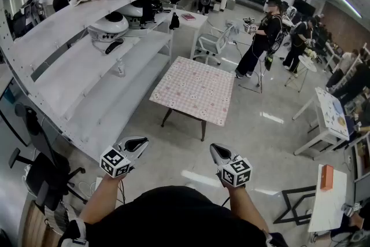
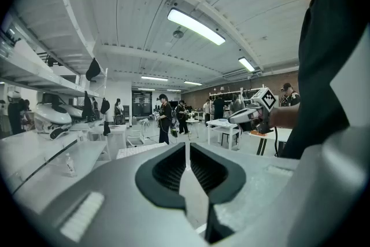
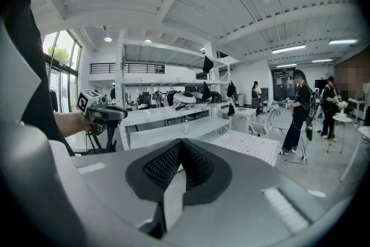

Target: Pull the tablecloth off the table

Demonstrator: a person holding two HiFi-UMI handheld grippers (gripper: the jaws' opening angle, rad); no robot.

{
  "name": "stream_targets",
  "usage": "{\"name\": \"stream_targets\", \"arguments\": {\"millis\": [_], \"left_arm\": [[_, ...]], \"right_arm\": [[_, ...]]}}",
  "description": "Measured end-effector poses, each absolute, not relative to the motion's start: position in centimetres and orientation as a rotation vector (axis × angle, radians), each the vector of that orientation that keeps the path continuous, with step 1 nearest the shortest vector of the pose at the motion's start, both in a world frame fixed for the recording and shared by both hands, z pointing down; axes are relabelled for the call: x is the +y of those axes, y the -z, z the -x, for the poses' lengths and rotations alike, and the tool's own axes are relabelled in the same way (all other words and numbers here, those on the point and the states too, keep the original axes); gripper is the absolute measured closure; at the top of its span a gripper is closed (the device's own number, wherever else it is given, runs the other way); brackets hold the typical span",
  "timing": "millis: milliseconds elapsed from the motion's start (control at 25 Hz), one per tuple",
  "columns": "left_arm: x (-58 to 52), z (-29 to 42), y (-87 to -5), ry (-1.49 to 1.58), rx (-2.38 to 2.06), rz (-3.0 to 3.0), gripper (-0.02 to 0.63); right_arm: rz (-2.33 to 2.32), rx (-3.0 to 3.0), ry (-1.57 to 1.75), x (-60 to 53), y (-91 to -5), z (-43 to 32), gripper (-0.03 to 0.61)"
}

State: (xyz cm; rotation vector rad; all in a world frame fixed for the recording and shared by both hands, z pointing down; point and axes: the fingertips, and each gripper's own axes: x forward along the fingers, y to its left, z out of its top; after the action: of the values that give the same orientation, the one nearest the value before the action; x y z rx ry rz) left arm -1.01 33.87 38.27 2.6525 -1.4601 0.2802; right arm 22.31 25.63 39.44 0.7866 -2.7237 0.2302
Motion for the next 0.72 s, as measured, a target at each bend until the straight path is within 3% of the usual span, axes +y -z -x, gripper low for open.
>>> {"name": "stream_targets", "arguments": {"millis": [720], "left_arm": [[33.8, 3.1, -38.2, -0.205, -1.51, -2.574, 0.609]], "right_arm": [[-0.937, -2.674, -0.273, 25.0, -40.3, -23.6, 0.546]]}}
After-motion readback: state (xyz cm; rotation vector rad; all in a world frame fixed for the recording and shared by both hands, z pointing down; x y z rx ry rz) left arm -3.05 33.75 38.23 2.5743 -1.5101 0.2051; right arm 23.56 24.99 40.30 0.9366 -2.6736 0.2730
